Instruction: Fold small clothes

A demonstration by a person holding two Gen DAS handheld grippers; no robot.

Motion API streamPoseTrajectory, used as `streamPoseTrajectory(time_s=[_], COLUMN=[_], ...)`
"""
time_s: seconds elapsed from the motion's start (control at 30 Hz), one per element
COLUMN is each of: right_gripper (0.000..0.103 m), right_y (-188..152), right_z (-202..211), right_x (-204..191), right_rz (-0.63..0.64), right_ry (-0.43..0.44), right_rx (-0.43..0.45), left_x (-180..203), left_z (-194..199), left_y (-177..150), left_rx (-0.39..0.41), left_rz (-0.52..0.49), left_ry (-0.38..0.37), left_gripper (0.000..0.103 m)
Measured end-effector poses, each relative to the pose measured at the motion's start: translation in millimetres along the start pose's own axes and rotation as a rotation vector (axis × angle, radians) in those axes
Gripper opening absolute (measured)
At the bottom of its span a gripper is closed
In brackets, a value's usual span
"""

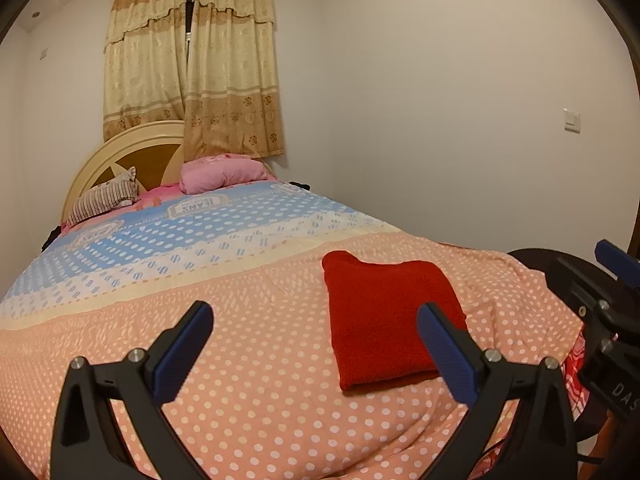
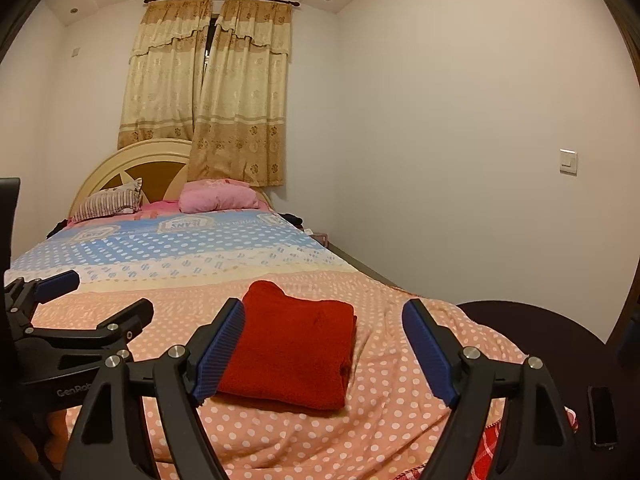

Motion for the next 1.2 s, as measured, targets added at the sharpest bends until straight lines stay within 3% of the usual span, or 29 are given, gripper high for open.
streamPoseTrajectory(time_s=[1.2], right_gripper=[0.082], right_y=[-7.5], right_z=[-12.7], right_x=[8.6], right_rz=[-0.024], right_ry=[-0.015], right_rx=[-0.025], left_x=[5.9], left_z=[-2.5], left_y=[-0.3], left_rx=[-0.008], left_rz=[-0.014], left_ry=[0.002], left_gripper=[0.103])
Point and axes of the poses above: each gripper's, at about its wrist camera, not at the fingertips, and z roughly against the way its jaws point, x to its right, y to its top, the point moved 6 cm from there along -z, roughly the way its jaws point, and after that the axes turned 11 degrees about -z, right-handed, at the moved point
